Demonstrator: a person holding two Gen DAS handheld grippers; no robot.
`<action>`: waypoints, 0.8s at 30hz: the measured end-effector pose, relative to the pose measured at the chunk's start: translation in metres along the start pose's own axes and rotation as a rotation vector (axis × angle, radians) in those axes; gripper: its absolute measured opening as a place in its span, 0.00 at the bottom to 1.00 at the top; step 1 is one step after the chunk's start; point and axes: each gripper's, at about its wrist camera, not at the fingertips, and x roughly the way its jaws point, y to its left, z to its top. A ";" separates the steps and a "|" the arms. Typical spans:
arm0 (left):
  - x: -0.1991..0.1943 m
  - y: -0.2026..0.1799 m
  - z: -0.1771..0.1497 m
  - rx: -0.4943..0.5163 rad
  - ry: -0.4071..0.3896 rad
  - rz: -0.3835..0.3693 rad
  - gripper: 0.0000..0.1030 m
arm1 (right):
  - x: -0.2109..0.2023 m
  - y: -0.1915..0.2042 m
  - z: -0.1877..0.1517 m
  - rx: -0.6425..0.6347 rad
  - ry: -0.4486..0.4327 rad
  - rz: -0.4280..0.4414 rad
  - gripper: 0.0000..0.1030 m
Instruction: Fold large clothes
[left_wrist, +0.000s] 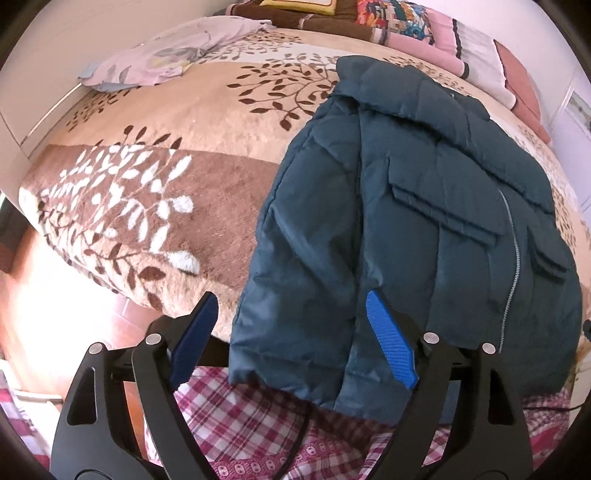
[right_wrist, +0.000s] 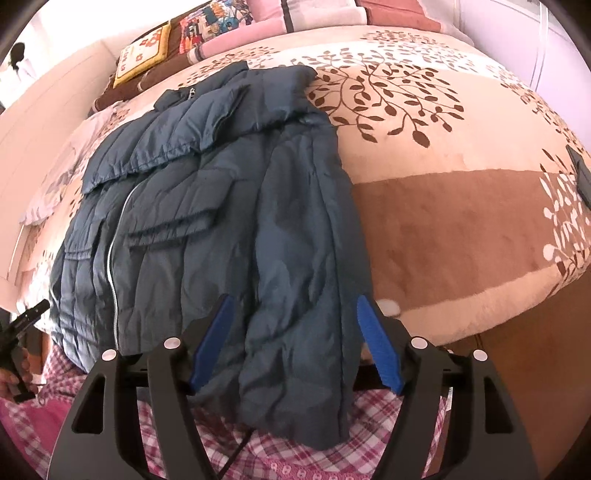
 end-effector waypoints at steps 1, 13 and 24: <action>-0.002 0.000 -0.001 0.001 -0.005 0.000 0.81 | -0.001 0.000 -0.003 0.002 -0.002 0.001 0.68; -0.006 0.005 -0.015 -0.007 0.009 0.011 0.82 | -0.005 -0.001 -0.022 0.015 -0.001 -0.015 0.70; -0.009 0.010 -0.024 -0.025 0.031 0.001 0.83 | -0.014 -0.010 -0.043 0.109 -0.026 -0.005 0.70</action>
